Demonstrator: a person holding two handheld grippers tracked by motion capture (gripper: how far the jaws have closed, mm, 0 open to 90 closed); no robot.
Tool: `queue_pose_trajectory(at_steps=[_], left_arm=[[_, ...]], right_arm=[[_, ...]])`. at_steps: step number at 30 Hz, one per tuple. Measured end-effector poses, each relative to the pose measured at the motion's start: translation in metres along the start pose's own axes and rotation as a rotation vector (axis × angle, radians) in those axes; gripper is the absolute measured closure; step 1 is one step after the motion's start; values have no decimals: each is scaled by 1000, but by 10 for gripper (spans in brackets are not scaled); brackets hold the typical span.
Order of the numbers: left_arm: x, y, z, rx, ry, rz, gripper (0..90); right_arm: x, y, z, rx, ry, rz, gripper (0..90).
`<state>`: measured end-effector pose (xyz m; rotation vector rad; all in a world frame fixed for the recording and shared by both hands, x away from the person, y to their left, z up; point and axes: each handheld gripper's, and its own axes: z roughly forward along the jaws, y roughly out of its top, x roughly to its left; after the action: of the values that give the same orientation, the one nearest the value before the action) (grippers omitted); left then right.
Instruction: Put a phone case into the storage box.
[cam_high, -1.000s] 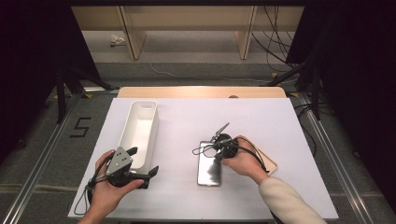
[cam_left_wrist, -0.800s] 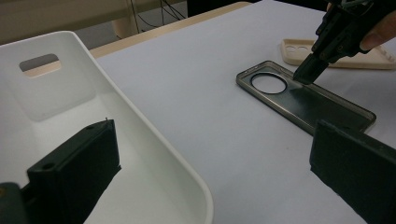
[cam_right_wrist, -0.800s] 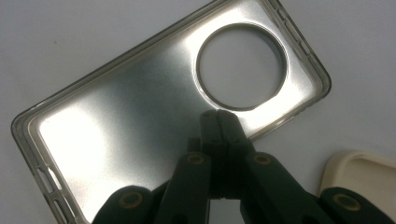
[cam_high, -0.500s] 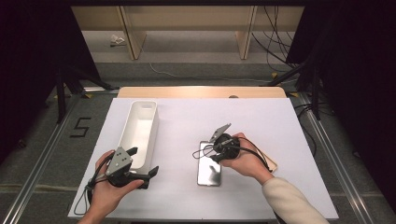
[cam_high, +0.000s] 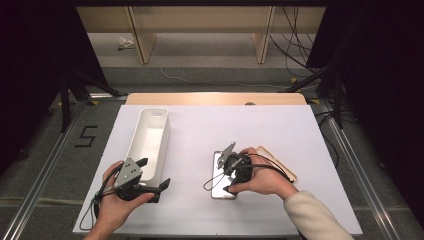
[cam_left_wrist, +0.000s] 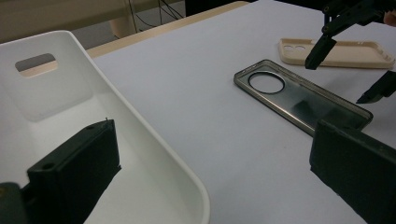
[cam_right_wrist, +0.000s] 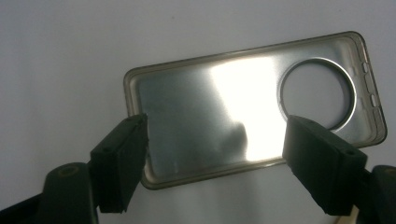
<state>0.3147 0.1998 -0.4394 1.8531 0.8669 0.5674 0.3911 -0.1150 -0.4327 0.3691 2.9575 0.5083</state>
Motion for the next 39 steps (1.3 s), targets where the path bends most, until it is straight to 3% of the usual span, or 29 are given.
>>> queue_pose_trajectory(at_steps=[5,8,14,21,33,39], left_arm=[[0,0,0,-1,-1,1,11],[0,0,0,0,-2,1,11],[0,0,0,-2,-1,2,10],[0,0,0,0,-1,2,10],[-1,0,1,-1,-6,1,12],[-1,0,1,0,-6,1,12]], right_arm=[[7,2,0,31,20,-20,240],[12,3,3,60,32,-71,252],[18,5,5,75,26,-94,257],[22,5,4,54,8,-108,249],[29,2,9,95,10,-130,260],[34,4,12,122,7,-166,284]])
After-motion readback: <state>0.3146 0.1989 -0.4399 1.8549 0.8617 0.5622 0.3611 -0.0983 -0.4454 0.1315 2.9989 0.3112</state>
